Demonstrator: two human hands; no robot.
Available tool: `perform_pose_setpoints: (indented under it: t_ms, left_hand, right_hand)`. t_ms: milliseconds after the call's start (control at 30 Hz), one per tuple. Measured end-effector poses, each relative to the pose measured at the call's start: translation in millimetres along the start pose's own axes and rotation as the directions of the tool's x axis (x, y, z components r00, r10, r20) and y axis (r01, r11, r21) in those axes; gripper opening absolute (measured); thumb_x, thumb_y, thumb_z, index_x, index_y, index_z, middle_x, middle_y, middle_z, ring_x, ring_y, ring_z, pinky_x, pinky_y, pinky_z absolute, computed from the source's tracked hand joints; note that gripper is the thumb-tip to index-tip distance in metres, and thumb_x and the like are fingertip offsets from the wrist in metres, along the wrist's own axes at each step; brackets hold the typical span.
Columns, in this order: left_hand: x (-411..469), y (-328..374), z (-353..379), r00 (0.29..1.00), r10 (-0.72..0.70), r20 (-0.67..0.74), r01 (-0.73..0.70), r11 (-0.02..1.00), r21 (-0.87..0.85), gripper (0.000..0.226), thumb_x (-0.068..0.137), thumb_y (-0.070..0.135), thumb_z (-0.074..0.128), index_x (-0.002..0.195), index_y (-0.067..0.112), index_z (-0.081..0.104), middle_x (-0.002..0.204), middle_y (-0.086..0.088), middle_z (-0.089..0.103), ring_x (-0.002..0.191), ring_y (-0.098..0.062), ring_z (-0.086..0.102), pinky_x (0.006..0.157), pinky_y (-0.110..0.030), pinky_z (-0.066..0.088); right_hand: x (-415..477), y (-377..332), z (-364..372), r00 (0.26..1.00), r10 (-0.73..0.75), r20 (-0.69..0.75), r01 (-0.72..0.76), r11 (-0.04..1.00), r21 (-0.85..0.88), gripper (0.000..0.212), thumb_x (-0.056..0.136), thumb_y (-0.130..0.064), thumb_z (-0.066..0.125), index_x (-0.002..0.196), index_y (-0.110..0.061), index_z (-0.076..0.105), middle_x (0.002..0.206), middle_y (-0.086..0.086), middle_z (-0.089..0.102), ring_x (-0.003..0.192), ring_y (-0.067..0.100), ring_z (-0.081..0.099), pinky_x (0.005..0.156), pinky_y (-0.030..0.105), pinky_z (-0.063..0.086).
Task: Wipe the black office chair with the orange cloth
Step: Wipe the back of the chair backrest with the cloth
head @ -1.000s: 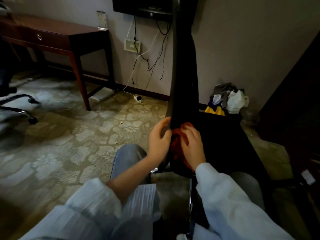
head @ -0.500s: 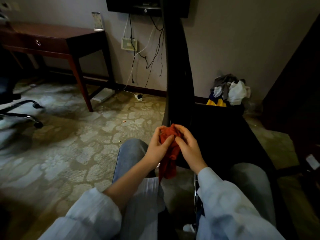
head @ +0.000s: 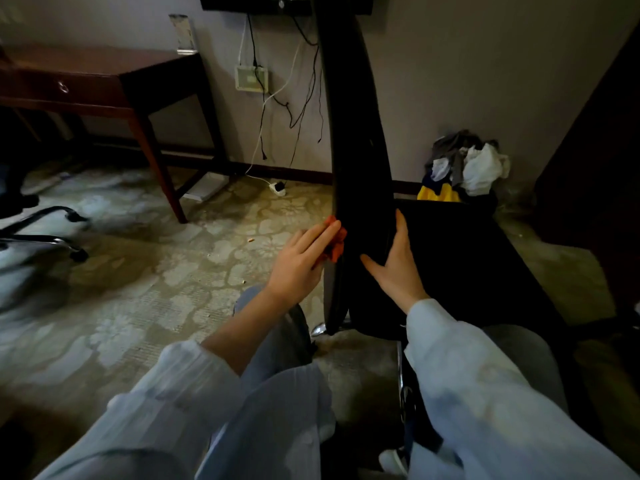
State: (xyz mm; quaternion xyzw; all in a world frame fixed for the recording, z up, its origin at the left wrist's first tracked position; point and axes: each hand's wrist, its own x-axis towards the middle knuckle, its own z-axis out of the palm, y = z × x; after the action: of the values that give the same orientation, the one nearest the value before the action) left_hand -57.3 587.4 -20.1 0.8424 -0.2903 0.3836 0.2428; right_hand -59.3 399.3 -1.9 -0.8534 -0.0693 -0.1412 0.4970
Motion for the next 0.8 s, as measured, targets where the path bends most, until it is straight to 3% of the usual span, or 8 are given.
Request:
perform_pose_setpoints:
  t_ms: [167,300,367,467,567,667,800]
  left_hand:
    - [-35.6,-6.0,14.0,0.997,0.036,0.066,-0.032,0.998,-0.06,0.045,0.087,0.007,0.051,0.13,0.016,0.046,0.13,-0.001,0.05,0.089,-0.024,0.055,0.071,-0.036,0.053]
    - [-23.7,5.3,3.0,0.998,-0.013,-0.059,0.006,0.994,-0.111,0.05,0.081,0.005,0.053,0.129,0.013,0.042,0.121,-0.002,0.051,0.094,-0.023,0.052,0.079,-0.035,0.048]
    - [-5.5,5.5,-1.8,0.99,0.078,-0.121,-0.084,0.995,-0.05,0.047,0.082,0.002,0.056,0.127,0.01,0.044,0.125,-0.004,0.048,0.097,-0.024,0.052,0.084,-0.032,0.047]
    - [15.1,4.8,1.3,0.973,0.2,-0.111,-0.202,0.979,-0.008,0.044,0.086,-0.004,0.061,0.126,0.005,0.048,0.124,-0.011,0.049,0.097,-0.026,0.059,0.088,-0.034,0.051]
    - [8.7,7.6,10.0,0.966,0.241,-0.097,-0.248,0.966,-0.071,0.033,0.086,-0.008,0.056,0.119,-0.009,0.051,0.116,-0.013,0.045,0.097,-0.02,0.056,0.099,-0.016,0.041]
    - [-11.0,-2.6,20.4,0.987,0.158,0.006,-0.156,0.978,-0.141,0.034,0.098,0.004,0.043,0.131,0.004,0.041,0.122,-0.011,0.043,0.092,-0.026,0.061,0.078,-0.03,0.055]
    - [-33.0,-20.9,25.7,0.98,0.121,0.159,-0.111,0.991,-0.069,0.042,0.092,0.006,0.052,0.132,0.011,0.043,0.125,-0.01,0.044,0.095,-0.032,0.06,0.072,-0.043,0.054]
  right_hand:
    - [6.8,6.2,4.9,0.999,0.041,-0.029,-0.039,0.997,0.063,0.08,0.088,-0.014,0.063,0.15,-0.019,0.013,0.15,0.006,0.031,0.138,0.019,0.031,0.105,0.022,0.025]
    - [7.6,16.1,4.0,0.999,0.044,0.018,-0.045,0.991,0.127,0.076,0.09,-0.015,0.061,0.149,-0.021,0.014,0.151,0.004,0.031,0.137,0.016,0.032,0.109,0.027,0.028]
    - [7.8,18.3,4.2,0.999,0.048,0.025,-0.052,0.983,0.179,0.076,0.088,-0.015,0.064,0.148,-0.02,0.017,0.148,0.004,0.035,0.135,0.015,0.035,0.11,0.033,0.033]
    - [7.2,19.9,6.9,0.996,0.059,0.061,-0.071,0.97,0.232,0.086,0.083,-0.013,0.07,0.147,-0.022,0.014,0.145,0.003,0.035,0.132,0.01,0.037,0.105,0.026,0.034]
    - [6.9,24.8,10.5,0.997,0.05,0.05,-0.059,0.976,0.209,0.087,0.084,-0.011,0.068,0.149,-0.022,0.01,0.148,0.005,0.032,0.134,0.012,0.034,0.104,0.022,0.032]
    - [10.7,29.4,10.8,0.998,0.047,0.034,-0.052,0.986,0.161,0.08,0.087,-0.01,0.064,0.149,-0.023,0.015,0.147,0.005,0.035,0.134,0.016,0.037,0.105,0.025,0.033]
    - [14.5,34.4,11.6,0.997,0.068,0.042,-0.074,0.987,0.145,0.071,0.09,-0.008,0.059,0.148,-0.025,0.021,0.145,0.004,0.04,0.132,0.019,0.041,0.109,0.036,0.035]
